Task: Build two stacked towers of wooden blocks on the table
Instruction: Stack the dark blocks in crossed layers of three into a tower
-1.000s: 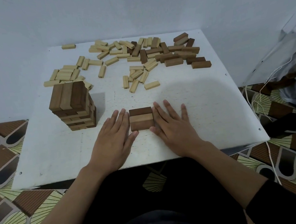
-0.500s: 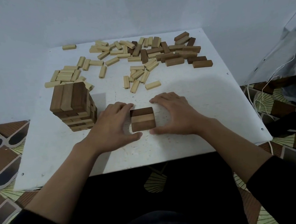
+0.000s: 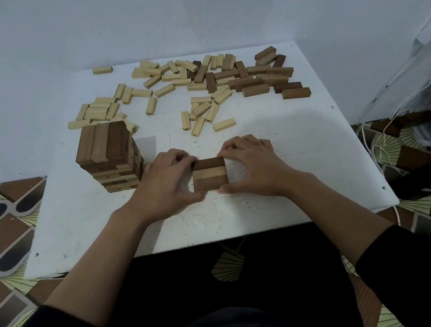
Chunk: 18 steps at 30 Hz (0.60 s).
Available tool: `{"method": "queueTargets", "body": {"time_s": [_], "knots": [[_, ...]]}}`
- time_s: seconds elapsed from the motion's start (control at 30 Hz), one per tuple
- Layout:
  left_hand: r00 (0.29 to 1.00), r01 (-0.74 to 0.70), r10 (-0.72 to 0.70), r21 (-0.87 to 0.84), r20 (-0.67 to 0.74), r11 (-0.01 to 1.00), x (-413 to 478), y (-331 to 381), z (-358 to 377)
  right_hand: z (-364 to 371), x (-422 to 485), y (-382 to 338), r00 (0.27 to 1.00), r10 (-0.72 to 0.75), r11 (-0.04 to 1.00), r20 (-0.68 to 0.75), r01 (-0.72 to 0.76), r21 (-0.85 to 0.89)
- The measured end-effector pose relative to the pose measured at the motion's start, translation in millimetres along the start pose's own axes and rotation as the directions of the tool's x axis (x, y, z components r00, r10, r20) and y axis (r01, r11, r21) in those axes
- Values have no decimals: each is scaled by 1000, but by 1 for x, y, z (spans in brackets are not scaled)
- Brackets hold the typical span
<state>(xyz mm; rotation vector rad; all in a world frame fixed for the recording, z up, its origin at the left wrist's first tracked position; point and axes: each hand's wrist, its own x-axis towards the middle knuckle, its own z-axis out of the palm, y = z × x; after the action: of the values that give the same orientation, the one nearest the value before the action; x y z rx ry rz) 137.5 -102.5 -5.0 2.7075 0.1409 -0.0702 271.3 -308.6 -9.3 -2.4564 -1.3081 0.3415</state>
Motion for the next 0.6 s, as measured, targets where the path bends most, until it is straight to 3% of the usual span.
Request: {"method": "queueTargets", "body": {"time_s": [0.4, 0.6], "knots": [[995, -7, 14, -68, 100, 998, 2, -2, -7, -2, -1, -1, 998, -14, 999, 53, 17, -49], [992, -84, 98, -166, 76, 983, -1, 17, -16, -4, -15, 2, 1000, 6, 967, -31, 2, 255]]}}
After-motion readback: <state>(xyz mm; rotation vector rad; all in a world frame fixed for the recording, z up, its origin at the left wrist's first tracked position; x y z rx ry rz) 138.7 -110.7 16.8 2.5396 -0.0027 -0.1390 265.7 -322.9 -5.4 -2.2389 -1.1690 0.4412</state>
